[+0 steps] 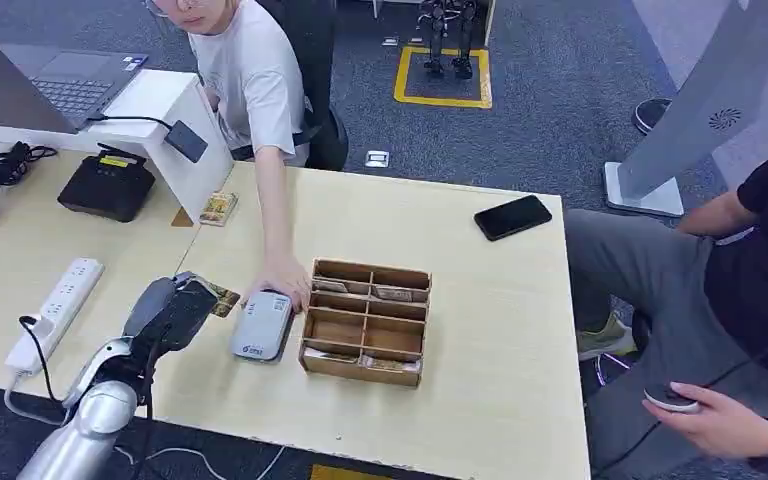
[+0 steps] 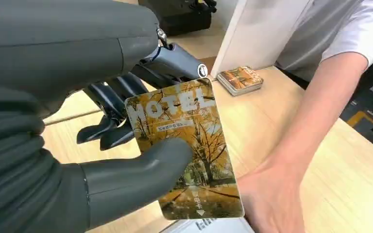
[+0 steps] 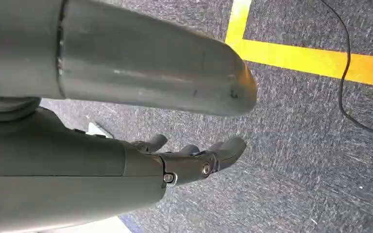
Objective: Pass the card to the sensor for recognition and then transmit it.
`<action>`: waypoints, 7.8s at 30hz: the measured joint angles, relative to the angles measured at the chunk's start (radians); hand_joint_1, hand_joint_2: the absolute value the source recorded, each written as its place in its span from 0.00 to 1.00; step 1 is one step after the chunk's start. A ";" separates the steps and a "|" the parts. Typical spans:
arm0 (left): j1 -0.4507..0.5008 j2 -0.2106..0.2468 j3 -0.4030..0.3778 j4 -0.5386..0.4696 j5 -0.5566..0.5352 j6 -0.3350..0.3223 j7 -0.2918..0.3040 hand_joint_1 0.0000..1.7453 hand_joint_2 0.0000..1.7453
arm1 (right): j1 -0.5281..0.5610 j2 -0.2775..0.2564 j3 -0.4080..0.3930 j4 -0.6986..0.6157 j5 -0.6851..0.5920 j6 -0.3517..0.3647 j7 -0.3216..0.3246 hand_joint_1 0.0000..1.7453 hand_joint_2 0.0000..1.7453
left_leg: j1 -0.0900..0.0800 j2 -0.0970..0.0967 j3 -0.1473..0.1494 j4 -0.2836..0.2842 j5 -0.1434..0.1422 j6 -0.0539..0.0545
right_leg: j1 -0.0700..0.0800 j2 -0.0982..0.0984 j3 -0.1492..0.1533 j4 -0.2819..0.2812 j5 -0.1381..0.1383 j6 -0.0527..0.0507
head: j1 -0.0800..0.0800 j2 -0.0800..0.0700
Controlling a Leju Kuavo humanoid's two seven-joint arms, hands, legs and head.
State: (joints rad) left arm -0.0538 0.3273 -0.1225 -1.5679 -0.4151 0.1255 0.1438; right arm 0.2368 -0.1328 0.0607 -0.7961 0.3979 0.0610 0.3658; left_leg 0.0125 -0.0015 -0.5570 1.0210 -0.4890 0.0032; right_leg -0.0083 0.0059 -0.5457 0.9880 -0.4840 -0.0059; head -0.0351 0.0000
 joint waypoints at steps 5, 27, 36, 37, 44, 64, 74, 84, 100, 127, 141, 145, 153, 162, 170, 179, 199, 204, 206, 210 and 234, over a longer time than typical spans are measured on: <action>0.009 0.007 0.000 0.000 -0.003 -0.001 0.000 1.00 1.00 | -0.003 -0.002 0.004 0.000 0.000 0.000 0.000 0.00 0.00 | 0.000 0.000 0.000 0.000 0.000 0.000 | 0.000 0.000 0.000 0.000 0.000 0.000 | 0.000 0.000; 0.046 -0.027 -0.006 0.000 0.045 -0.062 -0.028 1.00 1.00 | -0.012 -0.008 0.019 0.003 -0.006 0.004 0.000 0.00 0.00 | 0.000 0.000 0.000 0.000 0.000 0.000 | 0.000 0.000 0.000 0.000 0.000 0.000 | 0.000 0.000; 0.046 -0.063 -0.034 0.000 0.045 -0.031 -0.027 1.00 1.00 | -0.013 -0.013 0.040 0.003 -0.018 0.000 -0.001 0.00 0.00 | 0.000 0.000 0.000 0.000 0.000 0.000 | 0.000 0.000 0.000 0.000 0.000 0.000 | 0.000 0.000; 0.046 -0.069 -0.039 0.000 0.051 -0.026 -0.029 1.00 1.00 | -0.015 -0.014 0.043 0.003 -0.021 -0.001 -0.001 0.00 0.00 | 0.000 0.000 0.000 0.000 0.000 0.000 | 0.000 0.000 0.000 0.000 0.000 0.000 | 0.000 0.000; 0.045 -0.104 -0.052 0.000 0.090 0.021 -0.050 1.00 1.00 | -0.022 -0.024 0.068 0.009 -0.040 -0.013 -0.001 0.00 0.00 | 0.000 0.000 0.000 0.000 0.000 0.000 | 0.000 0.000 0.000 0.000 0.000 0.000 | 0.000 0.000; 0.027 -0.136 -0.080 0.028 0.068 0.057 -0.049 1.00 1.00 | -0.038 -0.036 0.108 0.022 -0.052 -0.019 0.002 0.00 0.00 | 0.000 0.000 0.000 0.000 0.000 0.000 | 0.000 0.000 0.000 0.000 0.000 0.000 | 0.000 0.000; 0.027 -0.137 -0.084 0.034 0.064 0.059 -0.049 1.00 1.00 | -0.038 -0.036 0.111 0.024 -0.052 -0.019 0.002 0.00 0.00 | 0.000 0.000 0.000 0.000 0.000 0.000 | 0.000 0.000 0.000 0.000 0.000 0.000 | 0.000 0.000; 0.026 -0.138 -0.084 0.084 -0.076 0.135 -0.024 1.00 1.00 | -0.045 -0.042 0.129 0.024 -0.066 -0.024 0.015 0.00 0.00 | 0.000 0.000 0.000 0.000 0.000 0.000 | 0.000 0.000 0.000 0.000 0.000 0.000 | 0.000 0.000; 0.014 -0.143 -0.064 0.188 -0.161 0.162 0.022 1.00 1.00 | -0.046 -0.052 0.152 0.024 -0.075 -0.031 0.024 0.00 0.00 | 0.000 0.000 0.000 0.000 0.000 0.000 | 0.000 0.000 0.000 0.000 0.000 0.000 | 0.000 0.000; 0.012 -0.153 -0.046 0.223 -0.204 0.168 0.034 1.00 1.00 | -0.046 -0.055 0.161 0.024 -0.078 -0.031 0.028 0.00 0.00 | 0.000 0.000 0.000 0.000 0.000 0.000 | 0.000 0.000 0.001 0.000 0.000 0.000 | 0.000 0.000; 0.025 -0.164 -0.046 0.199 0.000 -0.020 -0.126 1.00 1.00 | -0.038 -0.062 0.162 0.003 -0.081 -0.029 0.023 0.00 0.00 | -0.001 -0.001 0.000 0.000 0.000 0.000 | -0.001 -0.001 0.001 0.000 0.000 0.000 | 0.000 0.000; 0.031 -0.173 -0.046 0.105 0.442 -0.081 -0.226 1.00 1.00 | -0.044 -0.079 0.178 0.011 -0.106 -0.040 -0.017 0.00 0.00 | -0.001 0.000 0.000 0.000 0.000 0.001 | -0.001 0.000 0.000 0.000 0.001 0.001 | 0.000 0.000; -0.101 -0.176 0.015 -0.016 0.718 0.016 -0.296 1.00 1.00 | -0.055 -0.094 0.244 0.031 -0.140 -0.069 -0.031 0.00 0.00 | -0.001 -0.002 -0.001 0.001 0.002 0.000 | -0.001 -0.002 0.000 0.000 0.002 0.001 | 0.000 0.000; -0.126 -0.177 0.033 -0.043 0.726 0.021 -0.299 1.00 1.00 | -0.057 -0.100 0.267 0.037 -0.146 -0.071 -0.031 0.00 0.00 | -0.001 -0.002 -0.001 0.001 0.002 0.000 | -0.001 -0.002 0.000 0.000 0.002 0.001 | 0.000 0.000; -0.126 -0.177 0.035 -0.052 0.726 0.021 -0.299 1.00 1.00 | -0.058 -0.100 0.274 0.039 -0.146 -0.071 -0.031 0.00 0.00 | -0.001 -0.002 -0.001 0.001 0.002 0.000 | -0.001 -0.002 0.000 0.000 0.002 0.001 | 0.000 0.000; -0.126 -0.177 0.035 -0.053 0.726 0.021 -0.299 1.00 1.00 | -0.060 -0.102 0.275 0.042 -0.146 -0.071 -0.031 0.00 0.00 | -0.001 -0.002 -0.001 0.001 0.002 0.000 | -0.001 -0.002 0.000 0.000 0.002 0.001 | 0.000 0.000; -0.386 0.126 -0.031 0.259 -1.094 0.541 -0.278 1.00 1.00 | -0.115 -0.117 0.356 0.084 -0.137 -0.029 -0.071 0.00 0.00 | 0.002 0.004 -0.005 0.000 0.007 -0.004 | 0.002 0.004 -0.007 0.002 0.007 -0.005 | -0.006 0.000; -0.395 0.150 -0.033 0.281 -0.755 0.531 -0.257 1.00 1.00 | -0.112 -0.122 0.368 0.090 -0.140 -0.031 -0.073 0.00 0.00 | 0.001 0.005 -0.008 0.000 0.007 -0.003 | 0.002 0.005 -0.011 0.002 0.008 -0.004 | -0.005 0.000; -0.396 0.152 -0.034 0.285 -0.670 0.528 -0.257 1.00 1.00 | -0.113 -0.123 0.370 0.091 -0.140 -0.031 -0.073 0.00 0.00 | 0.001 0.005 -0.008 0.000 0.007 -0.003 | 0.002 0.005 -0.011 0.002 0.008 -0.004 | -0.005 0.000; -0.396 0.158 -0.037 0.292 -0.665 0.525 -0.258 1.00 1.00 | -0.114 -0.124 0.376 0.092 -0.140 -0.031 -0.073 0.00 0.00 | 0.001 0.004 -0.008 0.000 0.007 -0.003 | 0.002 0.005 -0.011 0.002 0.008 -0.004 | -0.005 0.000; -0.389 0.157 -0.049 0.298 -0.558 0.484 -0.293 0.00 1.00 | -0.114 -0.132 0.395 0.094 -0.167 -0.037 -0.061 0.00 0.00 | 0.001 0.004 -0.008 0.000 0.007 -0.003 | 0.002 0.005 -0.011 0.002 0.008 -0.004 | -0.005 0.000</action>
State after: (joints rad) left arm -0.4428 0.4845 -0.1713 -1.2696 -0.9735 0.6100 -0.1488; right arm 0.1229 -0.2644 0.4555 -0.7019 0.2308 0.0244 0.3052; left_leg 0.0137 0.0029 -0.5652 1.0212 -0.4823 -0.0001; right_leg -0.0067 0.0107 -0.5567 0.9900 -0.4756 -0.0096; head -0.0404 0.0000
